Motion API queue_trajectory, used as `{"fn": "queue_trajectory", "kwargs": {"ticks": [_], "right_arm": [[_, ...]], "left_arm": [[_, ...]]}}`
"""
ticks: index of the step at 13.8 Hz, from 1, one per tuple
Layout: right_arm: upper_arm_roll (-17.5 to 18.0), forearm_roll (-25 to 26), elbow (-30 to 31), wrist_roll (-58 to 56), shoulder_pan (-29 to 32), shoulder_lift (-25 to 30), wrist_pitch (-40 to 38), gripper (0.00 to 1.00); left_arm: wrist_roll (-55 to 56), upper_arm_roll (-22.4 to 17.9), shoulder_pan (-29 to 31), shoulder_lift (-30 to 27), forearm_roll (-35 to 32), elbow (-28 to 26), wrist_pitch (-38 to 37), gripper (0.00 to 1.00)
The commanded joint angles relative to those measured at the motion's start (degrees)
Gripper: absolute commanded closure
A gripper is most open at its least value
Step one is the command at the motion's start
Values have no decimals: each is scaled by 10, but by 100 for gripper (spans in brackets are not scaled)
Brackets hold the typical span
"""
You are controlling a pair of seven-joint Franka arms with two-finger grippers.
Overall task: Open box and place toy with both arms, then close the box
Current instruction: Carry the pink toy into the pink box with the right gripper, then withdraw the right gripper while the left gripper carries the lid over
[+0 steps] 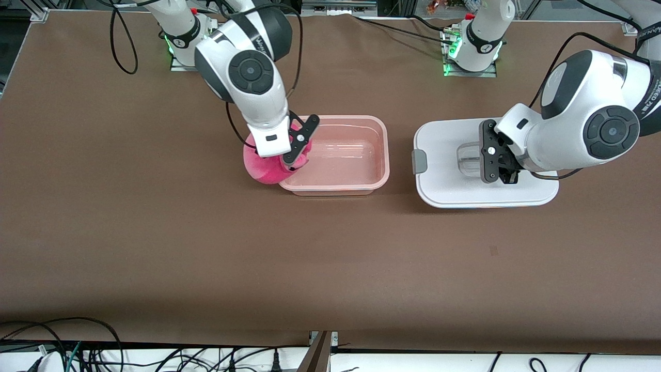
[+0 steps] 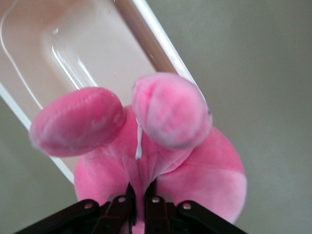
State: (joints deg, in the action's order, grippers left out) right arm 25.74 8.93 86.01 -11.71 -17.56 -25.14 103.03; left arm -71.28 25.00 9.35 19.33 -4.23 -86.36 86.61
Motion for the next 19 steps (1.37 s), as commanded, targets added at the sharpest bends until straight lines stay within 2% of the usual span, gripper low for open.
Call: {"fn": "queue_trajectory", "kwargs": {"ticks": [1, 4, 7, 11, 14, 17, 19], "right_arm": [[-2, 14, -12, 94, -27, -6, -3, 0], [4, 9, -25, 144, -29, 13, -21, 0], [0, 6, -131, 144, -27, 14, -136, 0], [-12, 9, -143, 141, -1, 18, -167, 0], [-45, 6, -144, 138, 41, 21, -167, 0], [-75, 6, -145, 140, 117, 21, -160, 0], [-75, 6, -153, 139, 172, 18, -158, 0]], "left_arm": [[-11, 5, 1, 11, -9, 11, -5, 100], [-8, 5, 1, 14, -8, 11, -5, 100], [-6, 6, 0, 17, -3, 11, -4, 100], [-5, 6, -2, 22, -2, 20, -3, 100], [12, 8, -10, 26, 4, 33, -3, 100], [91, 9, -64, 34, 34, 48, -3, 100], [111, 8, -128, 57, 44, 68, 2, 100]]}}
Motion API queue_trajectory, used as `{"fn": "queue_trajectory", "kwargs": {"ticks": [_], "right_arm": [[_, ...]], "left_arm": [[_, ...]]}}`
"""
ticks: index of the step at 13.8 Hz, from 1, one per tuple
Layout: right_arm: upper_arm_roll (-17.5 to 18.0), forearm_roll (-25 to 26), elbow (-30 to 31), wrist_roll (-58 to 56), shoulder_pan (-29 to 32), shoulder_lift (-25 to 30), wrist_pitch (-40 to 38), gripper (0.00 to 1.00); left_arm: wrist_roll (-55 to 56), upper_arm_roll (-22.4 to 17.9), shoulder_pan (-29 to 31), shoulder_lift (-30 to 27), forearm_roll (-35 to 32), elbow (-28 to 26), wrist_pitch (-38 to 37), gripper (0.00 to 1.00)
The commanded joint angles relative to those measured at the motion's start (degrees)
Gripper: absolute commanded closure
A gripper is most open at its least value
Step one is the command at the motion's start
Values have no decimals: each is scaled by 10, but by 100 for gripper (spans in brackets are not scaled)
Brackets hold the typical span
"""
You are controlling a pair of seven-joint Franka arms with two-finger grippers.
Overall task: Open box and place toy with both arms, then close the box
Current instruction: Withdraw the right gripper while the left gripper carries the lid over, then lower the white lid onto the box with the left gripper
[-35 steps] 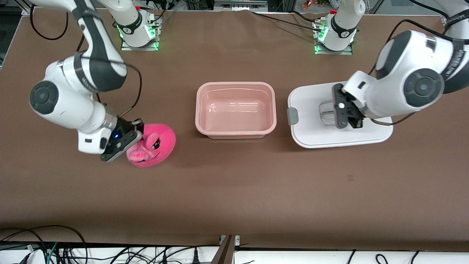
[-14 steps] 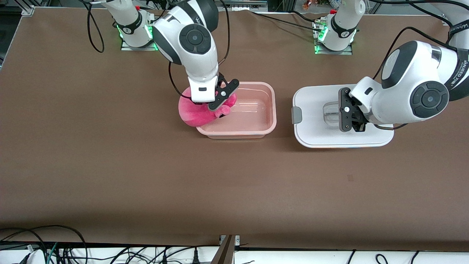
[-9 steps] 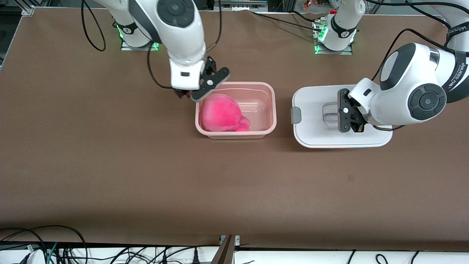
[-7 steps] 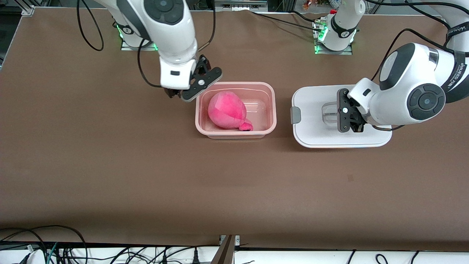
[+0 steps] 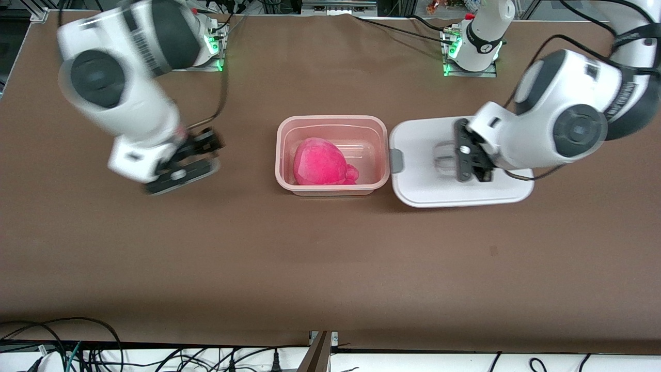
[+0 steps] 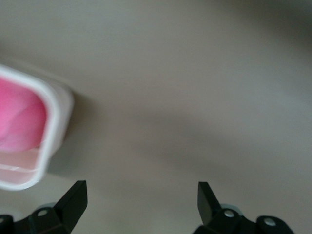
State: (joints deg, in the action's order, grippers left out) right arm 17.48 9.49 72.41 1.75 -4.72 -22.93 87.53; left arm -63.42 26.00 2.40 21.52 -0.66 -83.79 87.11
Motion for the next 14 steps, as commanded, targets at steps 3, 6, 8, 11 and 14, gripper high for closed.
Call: {"fn": "queue_trajectory", "kwargs": {"ticks": [3, 6, 8, 11, 14], "right_arm": [[4, 1, -18, 4, 91, -5, -10, 0], [-1, 1, -17, 4, 132, -6, -11, 0], [-6, 9, -13, 11, 131, 4, -18, 0], [-52, -8, 18, 7, 129, 40, -26, 0], [-136, -88, 68, -10, 109, 89, -28, 0]], "left_arm": [[91, -2, -129, 86, 26, 54, 54, 100], [146, -3, -193, 106, 20, 53, 121, 100], [165, -4, -215, 120, 19, 54, 150, 100], [176, -4, -244, 137, 1, 52, 195, 100], [210, -6, -258, 147, -29, 50, 197, 100]]}}
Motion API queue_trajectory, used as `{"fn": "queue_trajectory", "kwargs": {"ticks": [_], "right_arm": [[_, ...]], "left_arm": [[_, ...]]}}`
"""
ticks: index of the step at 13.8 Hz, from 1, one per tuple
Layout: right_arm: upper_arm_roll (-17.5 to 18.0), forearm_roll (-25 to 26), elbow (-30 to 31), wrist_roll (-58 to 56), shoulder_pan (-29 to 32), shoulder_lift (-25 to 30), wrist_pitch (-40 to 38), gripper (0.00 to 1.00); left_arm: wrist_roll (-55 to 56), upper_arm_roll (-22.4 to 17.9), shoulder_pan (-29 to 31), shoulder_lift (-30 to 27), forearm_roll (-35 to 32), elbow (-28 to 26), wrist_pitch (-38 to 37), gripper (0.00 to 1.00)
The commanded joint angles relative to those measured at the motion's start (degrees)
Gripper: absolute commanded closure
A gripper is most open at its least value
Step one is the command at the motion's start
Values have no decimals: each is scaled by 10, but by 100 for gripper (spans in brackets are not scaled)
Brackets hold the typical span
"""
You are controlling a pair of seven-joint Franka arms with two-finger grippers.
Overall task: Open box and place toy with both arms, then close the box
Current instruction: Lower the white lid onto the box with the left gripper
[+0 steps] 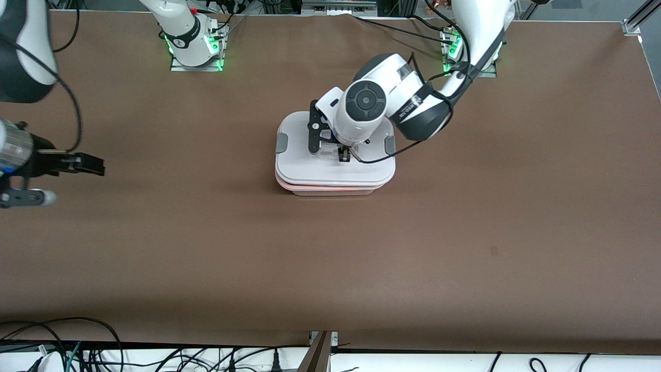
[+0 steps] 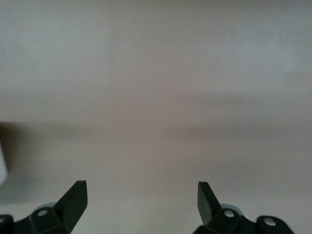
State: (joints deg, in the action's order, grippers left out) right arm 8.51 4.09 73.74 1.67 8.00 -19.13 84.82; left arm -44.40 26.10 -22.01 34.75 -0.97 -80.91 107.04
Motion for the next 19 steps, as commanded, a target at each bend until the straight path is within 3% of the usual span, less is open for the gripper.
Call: {"fn": "queue_trajectory", "kwargs": {"ticks": [1, 5, 13, 19], "right_arm": [[-70, -36, 73, -11, -35, 67, -6, 0], [-86, -44, 105, -6, -63, 113, -18, 0], [-111, -37, 130, -60, -93, 143, -20, 0], [-111, -45, 119, -57, -90, 107, -18, 0]], "left_arm": [[20, -7, -13, 20, -29, 22, -3, 100], [27, -8, -14, 34, -33, 22, 33, 100], [53, -8, -10, 31, -35, 7, 14, 100], [51, -8, -7, 24, -40, 7, -10, 100]]}}
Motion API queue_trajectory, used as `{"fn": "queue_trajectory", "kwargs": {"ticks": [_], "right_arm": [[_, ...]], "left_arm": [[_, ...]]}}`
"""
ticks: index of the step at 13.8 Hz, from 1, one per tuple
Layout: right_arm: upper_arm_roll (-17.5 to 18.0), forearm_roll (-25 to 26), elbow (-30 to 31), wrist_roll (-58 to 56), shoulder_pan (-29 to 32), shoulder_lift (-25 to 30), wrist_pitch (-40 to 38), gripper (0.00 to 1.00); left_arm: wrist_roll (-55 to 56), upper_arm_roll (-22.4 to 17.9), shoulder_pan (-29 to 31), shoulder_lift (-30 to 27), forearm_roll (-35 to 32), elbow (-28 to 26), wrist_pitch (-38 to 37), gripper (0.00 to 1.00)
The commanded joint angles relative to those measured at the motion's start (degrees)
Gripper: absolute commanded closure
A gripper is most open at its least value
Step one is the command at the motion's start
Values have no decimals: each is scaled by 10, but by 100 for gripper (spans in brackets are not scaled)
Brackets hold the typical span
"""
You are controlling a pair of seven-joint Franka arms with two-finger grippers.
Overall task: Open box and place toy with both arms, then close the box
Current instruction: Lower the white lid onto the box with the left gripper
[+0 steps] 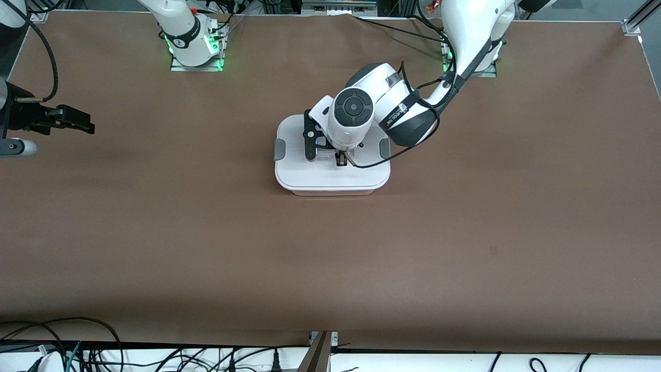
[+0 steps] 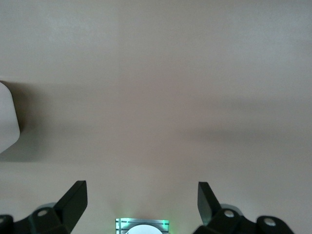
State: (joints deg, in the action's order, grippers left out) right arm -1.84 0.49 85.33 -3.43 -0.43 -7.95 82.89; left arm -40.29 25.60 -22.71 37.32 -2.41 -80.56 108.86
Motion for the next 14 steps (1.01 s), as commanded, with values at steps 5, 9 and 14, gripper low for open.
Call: {"fn": "queue_trajectory", "kwargs": {"ticks": [5, 9, 14], "right_arm": [[-8, -8, 3, -6, -5, -8, 8, 0], [-7, -11, 3, -4, -6, -9, 26, 0], [-7, -8, 3, -4, -6, -9, 30, 0]], "left_arm": [[16, -3, 3, -12, -30, 8, -28, 0], [79, -2, 15, -57, -26, 14, -93, 0], [155, 2, 86, -134, -16, 16, -188, 0]]}}
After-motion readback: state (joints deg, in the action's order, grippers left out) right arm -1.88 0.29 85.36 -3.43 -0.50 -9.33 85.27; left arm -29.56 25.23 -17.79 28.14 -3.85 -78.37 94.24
